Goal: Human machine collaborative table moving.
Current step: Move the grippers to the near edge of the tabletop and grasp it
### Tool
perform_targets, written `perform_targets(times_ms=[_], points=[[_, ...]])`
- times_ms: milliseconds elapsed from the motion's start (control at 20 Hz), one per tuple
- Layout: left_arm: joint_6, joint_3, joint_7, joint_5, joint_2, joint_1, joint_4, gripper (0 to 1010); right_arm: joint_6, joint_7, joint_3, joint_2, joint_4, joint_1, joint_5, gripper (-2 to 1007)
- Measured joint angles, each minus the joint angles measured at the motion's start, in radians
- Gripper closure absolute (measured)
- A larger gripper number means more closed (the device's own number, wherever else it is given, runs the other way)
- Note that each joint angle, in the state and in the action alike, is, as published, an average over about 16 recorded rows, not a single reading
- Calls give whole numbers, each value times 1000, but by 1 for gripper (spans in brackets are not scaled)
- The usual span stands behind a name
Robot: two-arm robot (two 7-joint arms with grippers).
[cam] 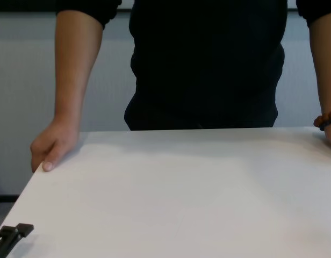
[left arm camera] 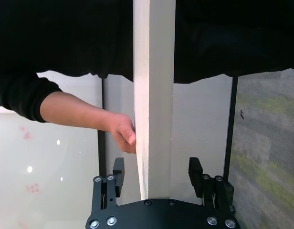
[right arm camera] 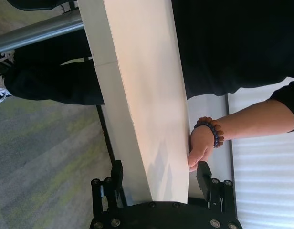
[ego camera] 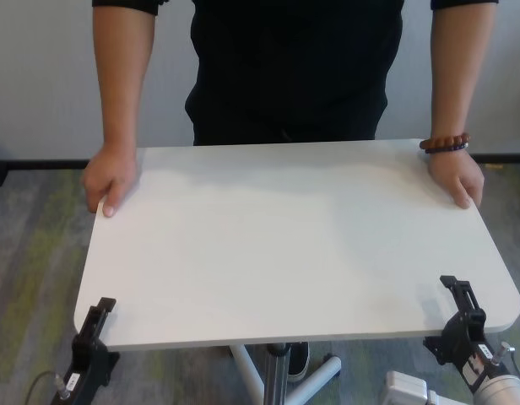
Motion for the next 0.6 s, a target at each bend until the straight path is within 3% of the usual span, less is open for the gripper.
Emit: perform_targets(times_ms=[600], points=[[0, 0, 0, 0, 0, 0, 0, 480, 1, 1, -1, 1, 0, 1, 0, 346]])
